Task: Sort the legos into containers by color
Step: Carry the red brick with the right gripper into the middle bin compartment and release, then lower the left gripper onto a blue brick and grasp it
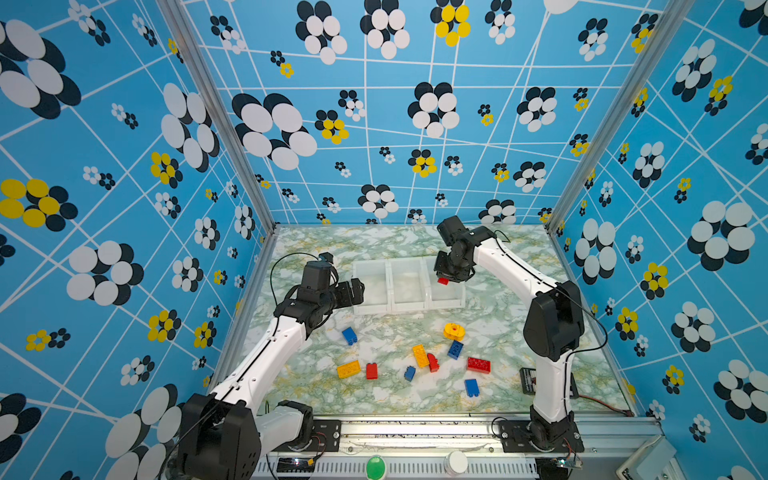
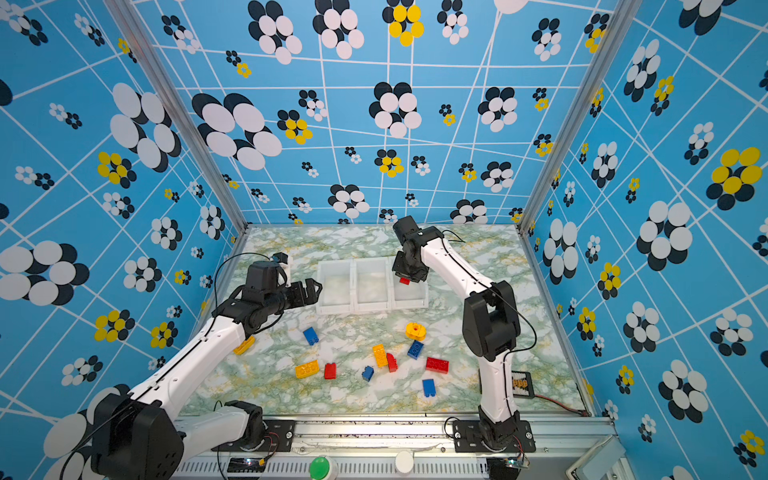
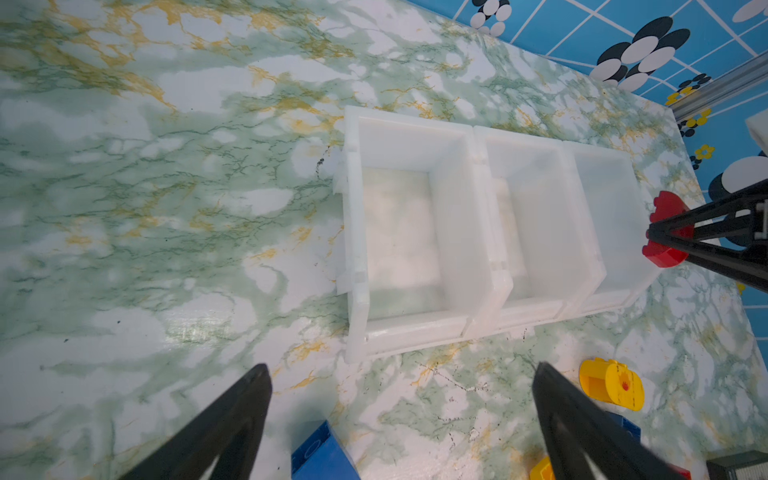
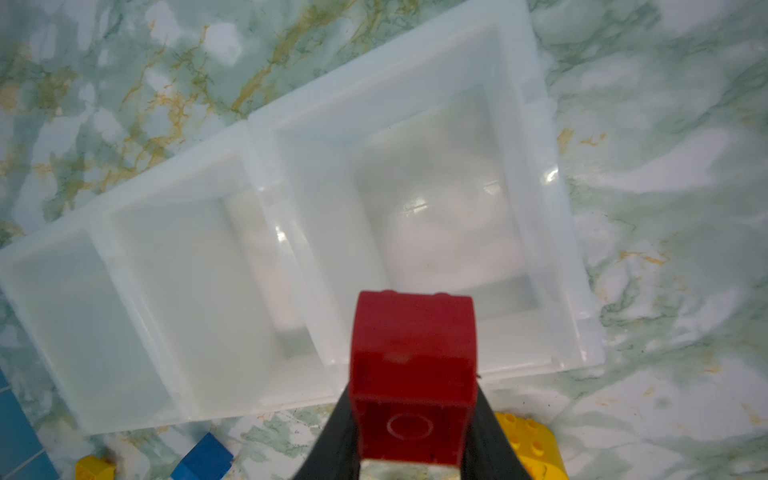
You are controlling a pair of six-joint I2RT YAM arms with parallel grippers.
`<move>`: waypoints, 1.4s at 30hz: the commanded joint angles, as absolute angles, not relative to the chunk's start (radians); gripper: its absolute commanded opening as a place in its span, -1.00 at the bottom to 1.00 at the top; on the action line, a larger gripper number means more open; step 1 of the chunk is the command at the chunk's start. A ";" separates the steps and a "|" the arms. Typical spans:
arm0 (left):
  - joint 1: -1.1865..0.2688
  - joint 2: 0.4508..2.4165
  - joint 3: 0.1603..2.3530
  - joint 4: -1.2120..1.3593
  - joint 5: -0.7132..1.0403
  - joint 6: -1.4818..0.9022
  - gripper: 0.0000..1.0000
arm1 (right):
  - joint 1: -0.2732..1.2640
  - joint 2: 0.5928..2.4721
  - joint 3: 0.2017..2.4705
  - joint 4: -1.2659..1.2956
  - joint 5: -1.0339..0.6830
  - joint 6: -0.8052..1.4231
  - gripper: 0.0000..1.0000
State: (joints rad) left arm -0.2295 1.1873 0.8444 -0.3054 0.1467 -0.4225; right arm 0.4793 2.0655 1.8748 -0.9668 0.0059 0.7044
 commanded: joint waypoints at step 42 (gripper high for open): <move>-0.311 1.201 0.765 -0.582 -0.058 -0.780 0.82 | 0.460 1.947 1.826 -1.097 -0.073 0.545 0.44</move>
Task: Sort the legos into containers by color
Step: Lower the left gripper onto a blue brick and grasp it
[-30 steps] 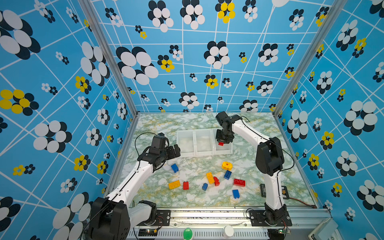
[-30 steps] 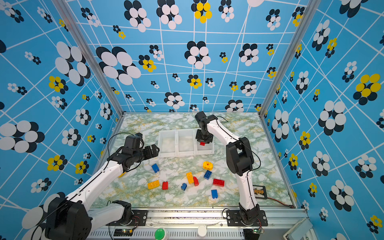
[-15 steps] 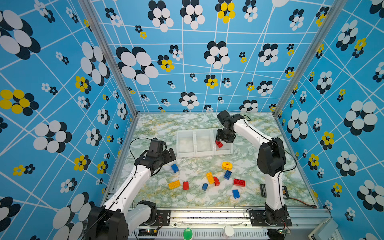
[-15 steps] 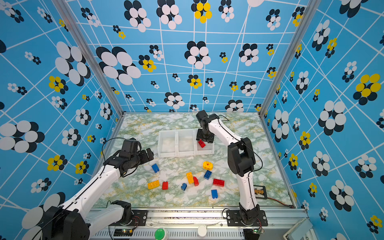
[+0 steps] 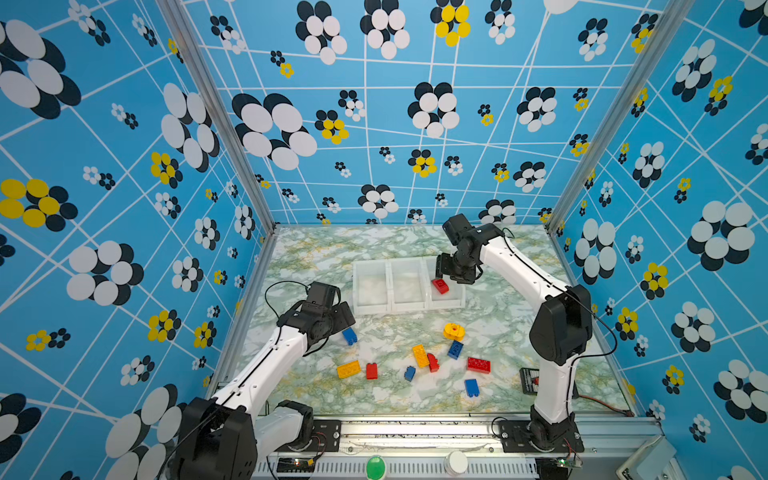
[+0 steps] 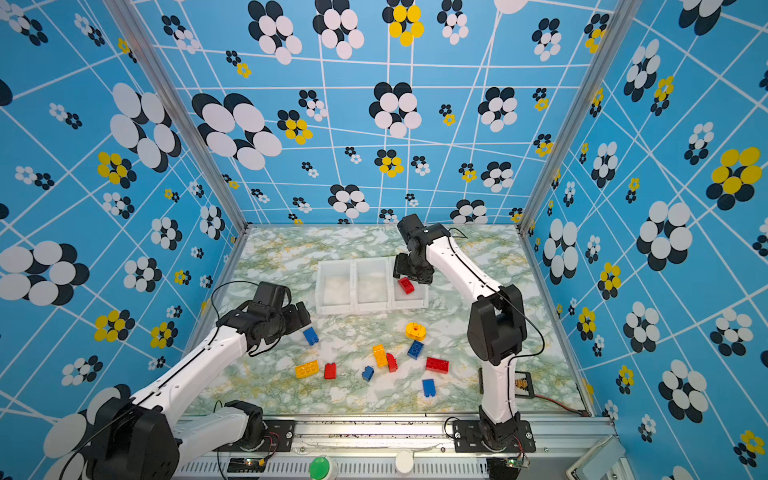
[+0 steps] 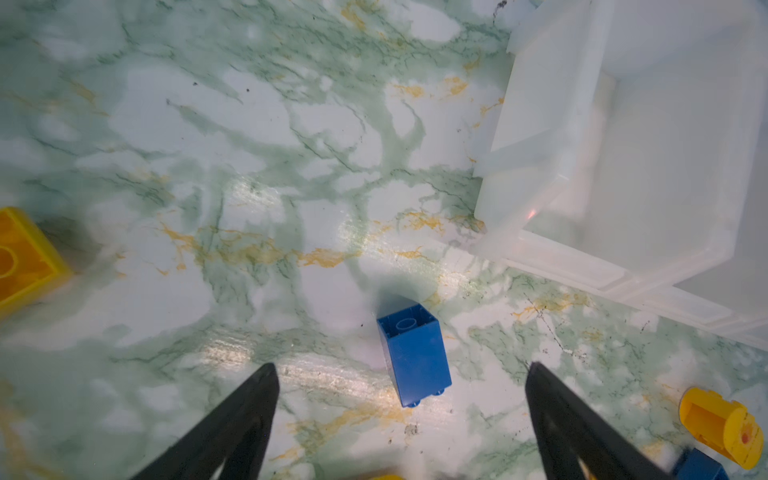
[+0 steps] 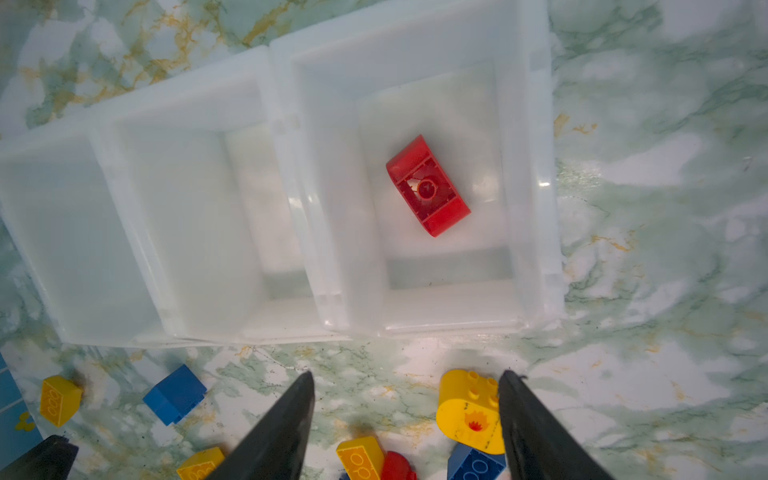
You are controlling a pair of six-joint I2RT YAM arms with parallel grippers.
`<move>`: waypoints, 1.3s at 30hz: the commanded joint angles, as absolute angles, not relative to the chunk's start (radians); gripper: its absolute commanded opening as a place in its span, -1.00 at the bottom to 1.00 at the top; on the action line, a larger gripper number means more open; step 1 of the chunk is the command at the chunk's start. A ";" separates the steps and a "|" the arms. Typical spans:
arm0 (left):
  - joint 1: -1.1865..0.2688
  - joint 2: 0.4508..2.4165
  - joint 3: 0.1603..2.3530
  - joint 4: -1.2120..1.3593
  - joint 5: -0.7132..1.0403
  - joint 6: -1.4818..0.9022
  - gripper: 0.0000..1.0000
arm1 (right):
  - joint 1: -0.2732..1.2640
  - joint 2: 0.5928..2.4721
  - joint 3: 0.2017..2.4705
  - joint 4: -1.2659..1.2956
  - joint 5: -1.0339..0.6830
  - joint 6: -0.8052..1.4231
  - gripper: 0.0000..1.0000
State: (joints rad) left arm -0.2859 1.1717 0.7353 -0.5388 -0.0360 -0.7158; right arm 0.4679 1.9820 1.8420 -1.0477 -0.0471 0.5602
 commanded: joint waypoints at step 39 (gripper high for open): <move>-0.430 1.526 0.892 -0.654 -0.106 -0.902 -0.64 | 0.401 1.861 1.700 -1.075 -0.131 0.525 0.52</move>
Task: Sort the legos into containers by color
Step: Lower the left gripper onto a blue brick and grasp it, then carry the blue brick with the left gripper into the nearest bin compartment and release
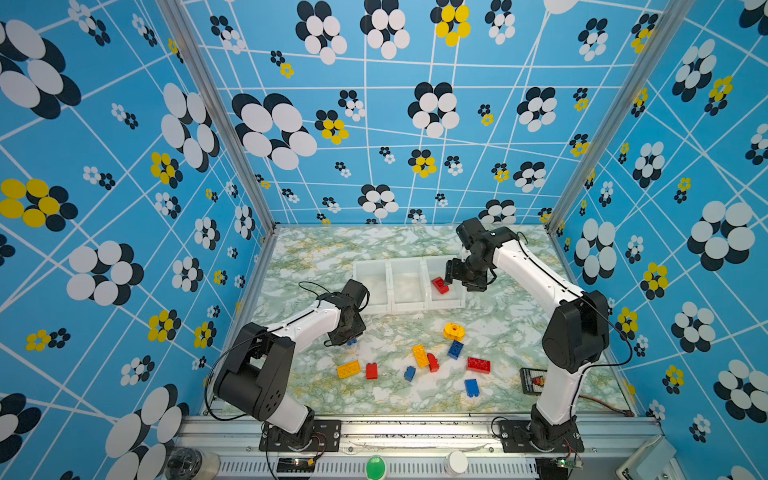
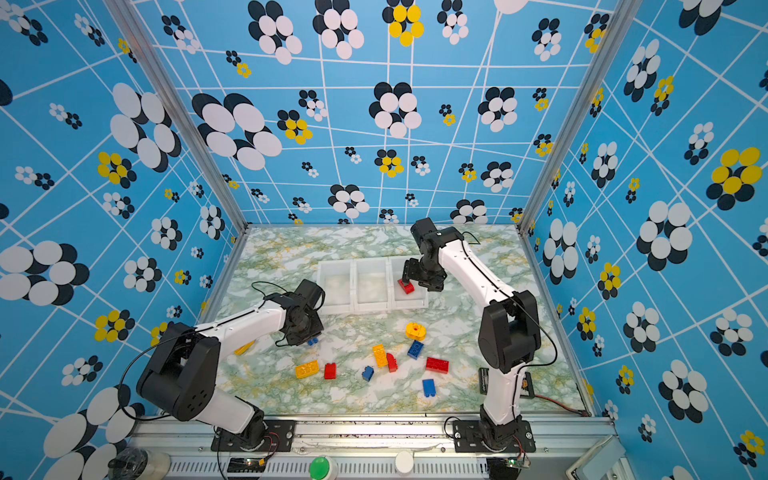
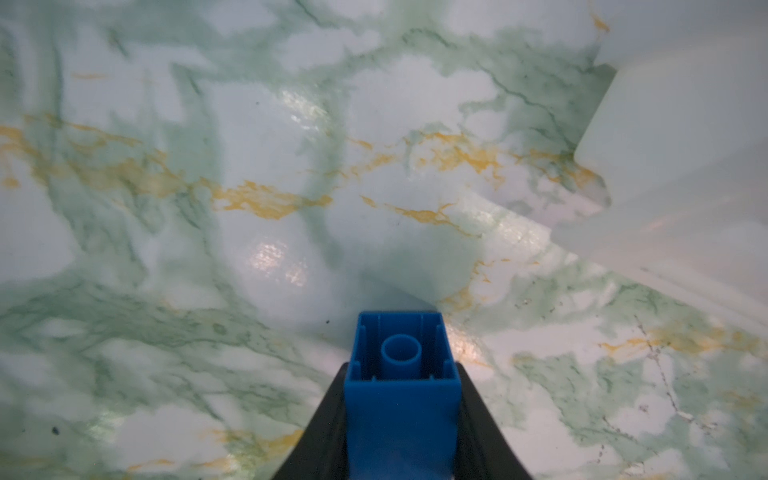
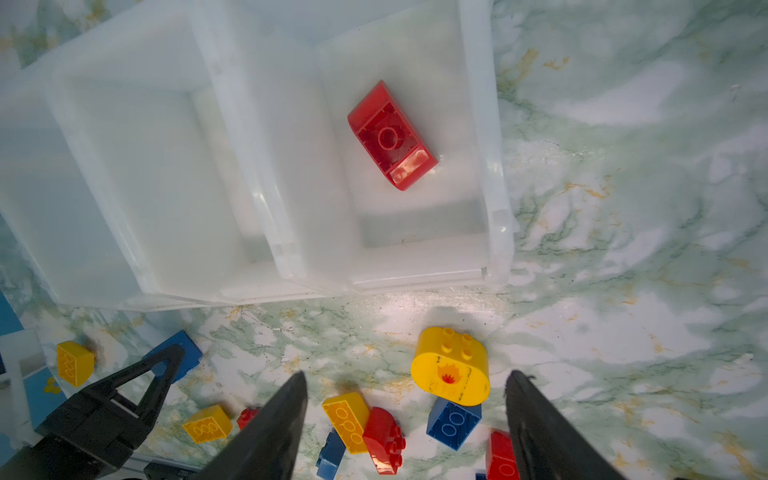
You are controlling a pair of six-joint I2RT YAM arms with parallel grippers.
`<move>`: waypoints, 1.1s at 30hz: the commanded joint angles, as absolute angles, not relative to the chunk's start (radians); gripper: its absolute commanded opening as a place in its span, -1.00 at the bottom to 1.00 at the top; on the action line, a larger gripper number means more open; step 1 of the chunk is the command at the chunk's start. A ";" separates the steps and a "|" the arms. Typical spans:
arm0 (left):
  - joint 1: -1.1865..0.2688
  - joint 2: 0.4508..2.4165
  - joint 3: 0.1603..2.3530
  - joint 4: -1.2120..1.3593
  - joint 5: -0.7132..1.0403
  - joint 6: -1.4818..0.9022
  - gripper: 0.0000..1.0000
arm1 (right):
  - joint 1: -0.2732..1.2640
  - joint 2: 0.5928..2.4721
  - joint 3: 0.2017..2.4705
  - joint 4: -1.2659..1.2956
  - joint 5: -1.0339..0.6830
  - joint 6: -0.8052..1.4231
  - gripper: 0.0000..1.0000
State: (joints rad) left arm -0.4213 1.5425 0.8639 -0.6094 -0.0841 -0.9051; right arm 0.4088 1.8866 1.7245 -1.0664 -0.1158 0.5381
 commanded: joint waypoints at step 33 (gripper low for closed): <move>-0.414 1.830 1.440 -0.595 -0.122 -0.599 -0.61 | 0.386 1.794 1.627 -1.037 -0.147 0.518 0.52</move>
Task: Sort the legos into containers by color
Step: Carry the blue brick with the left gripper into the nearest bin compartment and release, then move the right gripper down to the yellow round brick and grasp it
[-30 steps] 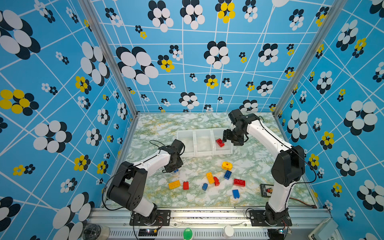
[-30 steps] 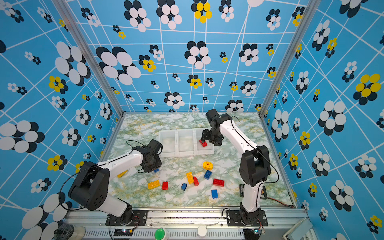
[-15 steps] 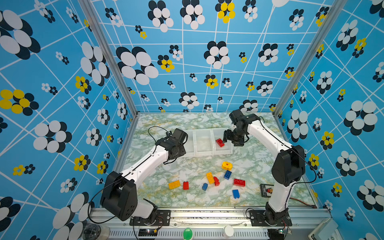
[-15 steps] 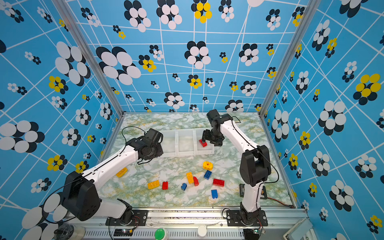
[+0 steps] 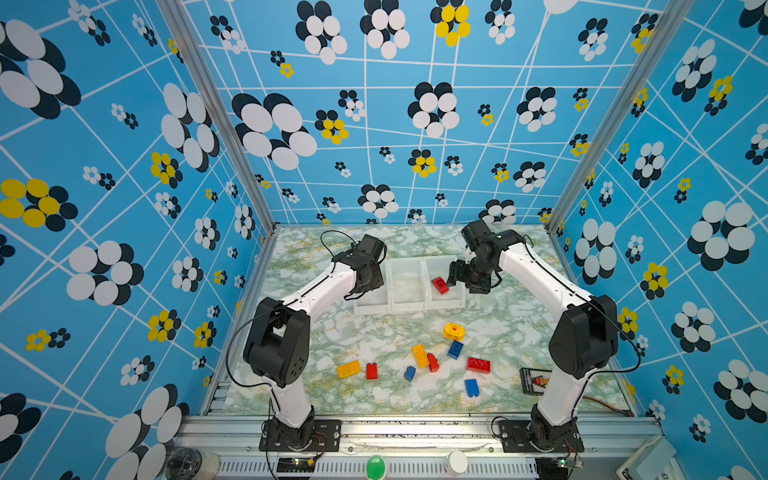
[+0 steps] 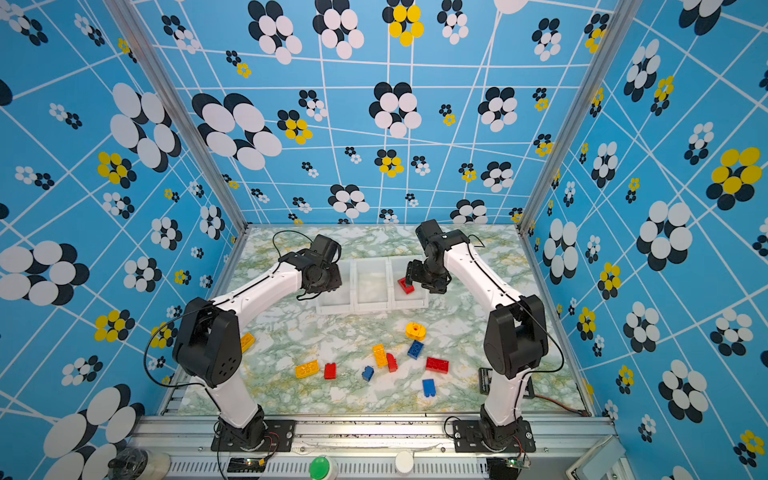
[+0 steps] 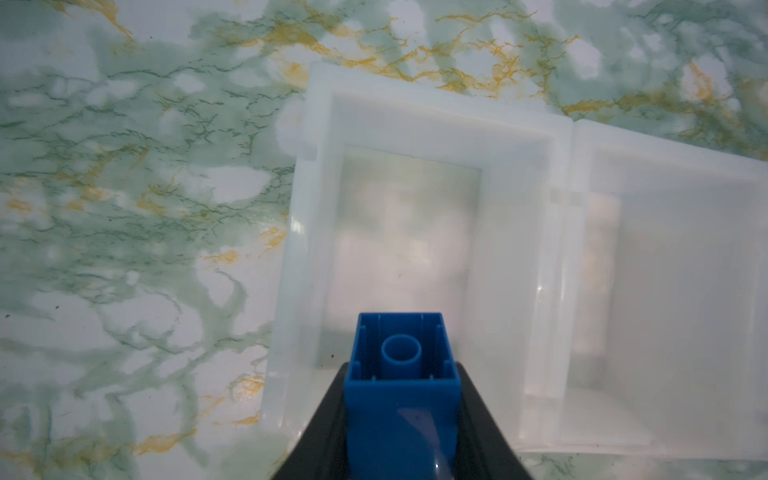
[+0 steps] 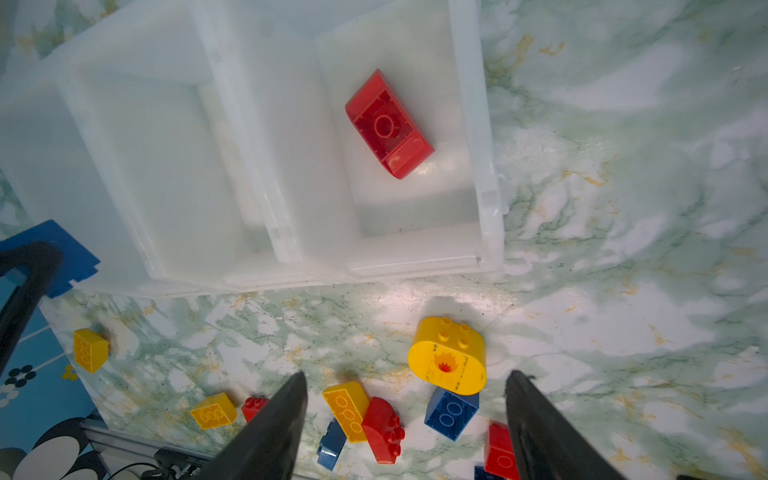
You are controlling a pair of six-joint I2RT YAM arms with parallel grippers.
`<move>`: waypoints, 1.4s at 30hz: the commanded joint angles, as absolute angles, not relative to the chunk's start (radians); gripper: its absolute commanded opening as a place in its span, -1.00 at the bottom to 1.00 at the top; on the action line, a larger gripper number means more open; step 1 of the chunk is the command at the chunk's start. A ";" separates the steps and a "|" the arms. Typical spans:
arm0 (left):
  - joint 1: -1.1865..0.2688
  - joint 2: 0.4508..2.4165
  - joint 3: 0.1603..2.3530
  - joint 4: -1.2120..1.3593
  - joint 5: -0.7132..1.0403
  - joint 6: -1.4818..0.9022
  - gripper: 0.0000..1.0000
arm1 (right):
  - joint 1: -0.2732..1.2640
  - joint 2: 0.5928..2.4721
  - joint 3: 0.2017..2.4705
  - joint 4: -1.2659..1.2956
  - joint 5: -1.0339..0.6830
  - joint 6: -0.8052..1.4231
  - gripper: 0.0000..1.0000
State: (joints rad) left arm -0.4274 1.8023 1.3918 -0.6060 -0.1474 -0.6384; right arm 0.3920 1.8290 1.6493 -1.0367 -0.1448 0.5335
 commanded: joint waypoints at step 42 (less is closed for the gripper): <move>-0.411 1.654 1.314 -0.537 -0.045 -0.582 0.43 | 0.497 1.691 1.292 -0.909 -0.093 0.228 0.54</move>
